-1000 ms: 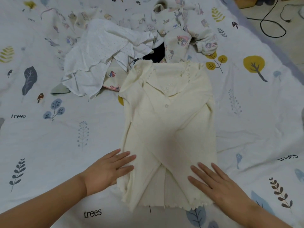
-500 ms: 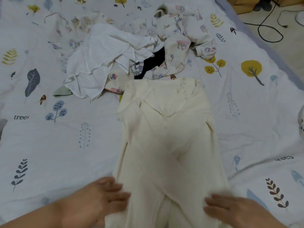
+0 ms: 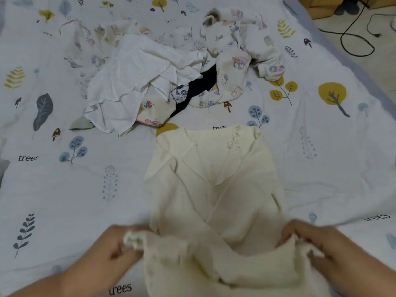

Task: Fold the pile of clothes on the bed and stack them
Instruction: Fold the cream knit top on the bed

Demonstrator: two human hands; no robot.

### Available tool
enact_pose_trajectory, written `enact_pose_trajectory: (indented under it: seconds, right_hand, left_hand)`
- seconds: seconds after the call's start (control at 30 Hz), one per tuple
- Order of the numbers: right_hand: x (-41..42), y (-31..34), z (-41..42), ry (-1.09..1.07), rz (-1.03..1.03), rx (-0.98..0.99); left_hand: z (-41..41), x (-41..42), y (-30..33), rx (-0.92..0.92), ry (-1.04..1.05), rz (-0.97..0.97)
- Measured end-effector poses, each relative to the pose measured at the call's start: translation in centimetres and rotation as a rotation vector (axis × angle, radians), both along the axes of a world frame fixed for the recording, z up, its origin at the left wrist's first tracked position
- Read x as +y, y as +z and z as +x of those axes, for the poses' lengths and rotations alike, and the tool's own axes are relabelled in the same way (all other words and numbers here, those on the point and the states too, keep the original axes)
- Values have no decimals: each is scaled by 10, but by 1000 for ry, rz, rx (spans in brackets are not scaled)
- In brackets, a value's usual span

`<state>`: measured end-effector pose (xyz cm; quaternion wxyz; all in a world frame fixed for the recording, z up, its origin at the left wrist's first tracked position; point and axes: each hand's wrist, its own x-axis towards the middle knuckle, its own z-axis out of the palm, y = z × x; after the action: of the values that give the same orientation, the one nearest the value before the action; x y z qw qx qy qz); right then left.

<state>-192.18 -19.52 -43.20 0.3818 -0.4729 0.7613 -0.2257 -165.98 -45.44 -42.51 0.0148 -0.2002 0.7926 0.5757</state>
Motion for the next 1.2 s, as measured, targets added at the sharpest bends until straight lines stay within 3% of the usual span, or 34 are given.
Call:
enact_pose_trajectory:
  seconds: [0.2,0.4,0.57,0.67,0.73,0.83,0.93,1.0,1.1,1.2]
  right_hand:
    - [-75,4,-66,-320,-147,-133]
    - [-150,-46,-124,-600,-105,-200]
    - [-178,-89,-129,-793,86,-206]
    - [-182,-93,-126,-729,93,48]
    - [-183,-93,-126,-781,-49,166]
    - [-187,-92,-124,-859,-159,219]
    - [-184,-104,-116,-745,68,337]
    - [-178,-98,-105,-766,73,339]
    - [-156,-87,-88,-816,22,310]
    - [-138,-90,-67,-704,189,222]
  left_hand:
    - [-60,-52,-23,-8,541,-59]
    - [-115,-106,-65,-94,776,-61]
    - [-124,-122,-108,-454,723,52]
    - [-129,-120,-108,-372,699,-145]
    - [-135,-118,-100,-252,758,-319]
    - [-142,-122,-97,-146,887,-349]
    - [-147,-120,-110,-417,825,-327]
    - [-147,-117,-111,-574,809,-342]
    - [-136,-111,-106,-671,764,-400]
    - [-123,-94,-105,-761,611,-381]
